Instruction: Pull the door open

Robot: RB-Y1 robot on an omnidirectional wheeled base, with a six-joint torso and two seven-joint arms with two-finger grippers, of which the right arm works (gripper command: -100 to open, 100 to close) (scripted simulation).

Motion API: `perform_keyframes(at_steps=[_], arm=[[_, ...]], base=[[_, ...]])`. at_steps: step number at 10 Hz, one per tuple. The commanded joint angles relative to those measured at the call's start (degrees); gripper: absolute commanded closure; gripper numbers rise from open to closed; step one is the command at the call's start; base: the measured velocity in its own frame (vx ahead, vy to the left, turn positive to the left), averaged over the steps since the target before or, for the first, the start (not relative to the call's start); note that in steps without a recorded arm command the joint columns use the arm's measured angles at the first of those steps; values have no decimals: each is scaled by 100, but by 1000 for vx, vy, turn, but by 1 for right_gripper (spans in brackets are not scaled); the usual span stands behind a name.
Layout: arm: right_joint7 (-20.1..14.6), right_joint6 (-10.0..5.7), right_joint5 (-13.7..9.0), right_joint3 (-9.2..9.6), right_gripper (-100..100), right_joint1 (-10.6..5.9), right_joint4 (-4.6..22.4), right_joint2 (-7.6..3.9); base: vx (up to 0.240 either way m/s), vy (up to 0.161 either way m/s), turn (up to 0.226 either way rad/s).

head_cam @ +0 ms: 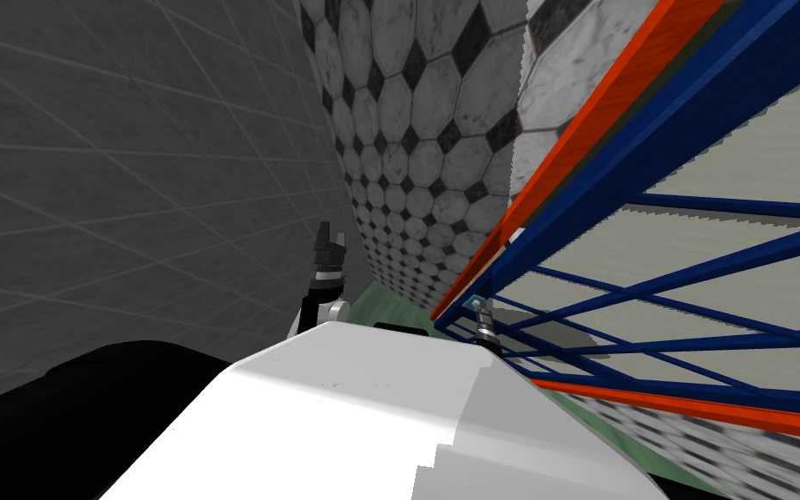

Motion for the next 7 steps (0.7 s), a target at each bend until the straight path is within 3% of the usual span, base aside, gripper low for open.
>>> perform_keyframes(at_steps=[1, 7], arm=[[-178, 26, -10, 41, 100, 18, -2, 46], [-1097, 46, -185, 107, 100, -91, 76, 48]], base=[[-34, -5, 18], [-38, -15, 39]])
